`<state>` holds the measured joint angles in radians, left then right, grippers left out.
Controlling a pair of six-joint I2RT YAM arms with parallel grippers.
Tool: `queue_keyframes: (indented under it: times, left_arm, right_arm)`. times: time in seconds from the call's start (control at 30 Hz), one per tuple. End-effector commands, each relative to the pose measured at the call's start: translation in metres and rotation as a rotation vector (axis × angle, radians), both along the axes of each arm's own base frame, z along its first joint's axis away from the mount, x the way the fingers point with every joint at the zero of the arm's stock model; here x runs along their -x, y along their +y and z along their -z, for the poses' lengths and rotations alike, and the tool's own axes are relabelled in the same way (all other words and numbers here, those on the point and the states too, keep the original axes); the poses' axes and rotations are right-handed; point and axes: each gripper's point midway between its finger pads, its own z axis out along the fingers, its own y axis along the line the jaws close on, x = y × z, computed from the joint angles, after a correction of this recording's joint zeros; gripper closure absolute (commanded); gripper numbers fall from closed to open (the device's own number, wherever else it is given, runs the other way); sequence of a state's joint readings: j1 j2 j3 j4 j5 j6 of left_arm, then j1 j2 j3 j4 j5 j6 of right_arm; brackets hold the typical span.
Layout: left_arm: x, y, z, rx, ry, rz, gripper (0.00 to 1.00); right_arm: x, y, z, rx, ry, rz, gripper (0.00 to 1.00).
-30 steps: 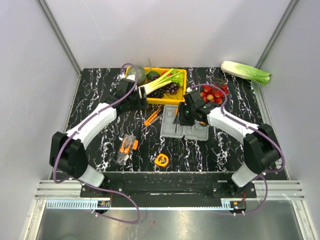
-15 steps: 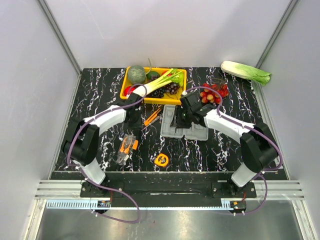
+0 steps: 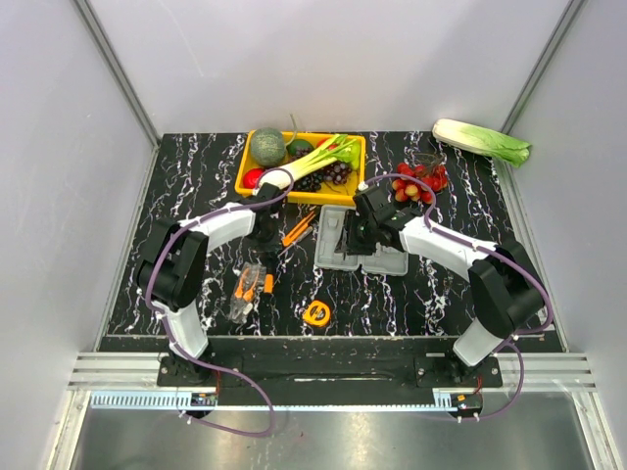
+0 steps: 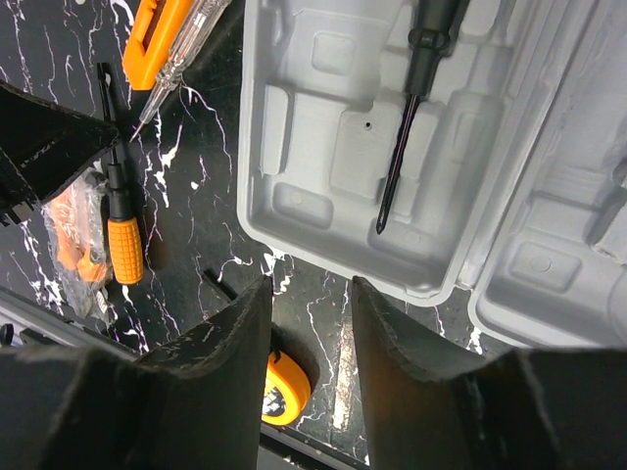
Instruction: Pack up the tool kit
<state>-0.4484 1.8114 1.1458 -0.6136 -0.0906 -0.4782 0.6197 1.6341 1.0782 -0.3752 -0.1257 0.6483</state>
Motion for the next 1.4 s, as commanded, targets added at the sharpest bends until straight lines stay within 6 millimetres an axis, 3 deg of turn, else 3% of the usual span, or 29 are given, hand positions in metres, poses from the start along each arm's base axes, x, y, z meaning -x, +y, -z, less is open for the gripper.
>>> queue_keyframes:
  times: [0.0, 0.23, 0.5, 0.73, 0.93, 1.1, 1.2, 1.27, 1.3, 1.37]
  left_arm:
    - [-0.002, 0.003, -0.001, -0.037, -0.004, -0.001, 0.98]
    - [-0.005, 0.002, -0.029, -0.022, -0.068, 0.014, 1.00]
    - [-0.012, -0.014, -0.109, 0.137, -0.247, 0.020, 1.00]
    - [-0.007, -0.040, -0.161, 0.329, -0.319, 0.035, 1.00]
    - [-0.009, -0.069, -0.205, 0.514, -0.375, 0.061, 1.00]
    - [-0.014, -0.090, -0.228, 0.621, -0.388, 0.077, 1.00]
    - [-0.016, -0.100, -0.237, 0.659, -0.387, 0.090, 1.00]
    - [-0.017, -0.105, -0.239, 0.677, -0.382, 0.097, 1.00]
    - [-0.017, -0.109, -0.238, 0.684, -0.376, 0.103, 1.00]
    - [-0.017, -0.113, -0.237, 0.692, -0.365, 0.110, 1.00]
  right_arm:
    - [-0.008, 0.010, -0.011, -0.040, -0.037, -0.009, 0.57]
    - [-0.008, 0.014, -0.018, -0.062, -0.043, -0.028, 0.57]
    - [0.002, 0.035, -0.033, -0.179, -0.080, -0.136, 0.50]
    - [0.019, 0.078, -0.078, -0.369, -0.186, -0.332, 0.27]
    - [0.032, 0.104, -0.129, -0.560, -0.280, -0.438, 0.20]
    - [0.033, 0.109, -0.128, -0.556, -0.273, -0.442, 0.19]
    - [0.031, 0.111, -0.123, -0.539, -0.260, -0.436, 0.21]
    - [0.030, 0.112, -0.121, -0.528, -0.255, -0.428, 0.28]
    - [0.029, 0.112, -0.119, -0.522, -0.254, -0.419, 0.35]
    - [0.025, 0.110, -0.116, -0.506, -0.247, -0.394, 0.64]
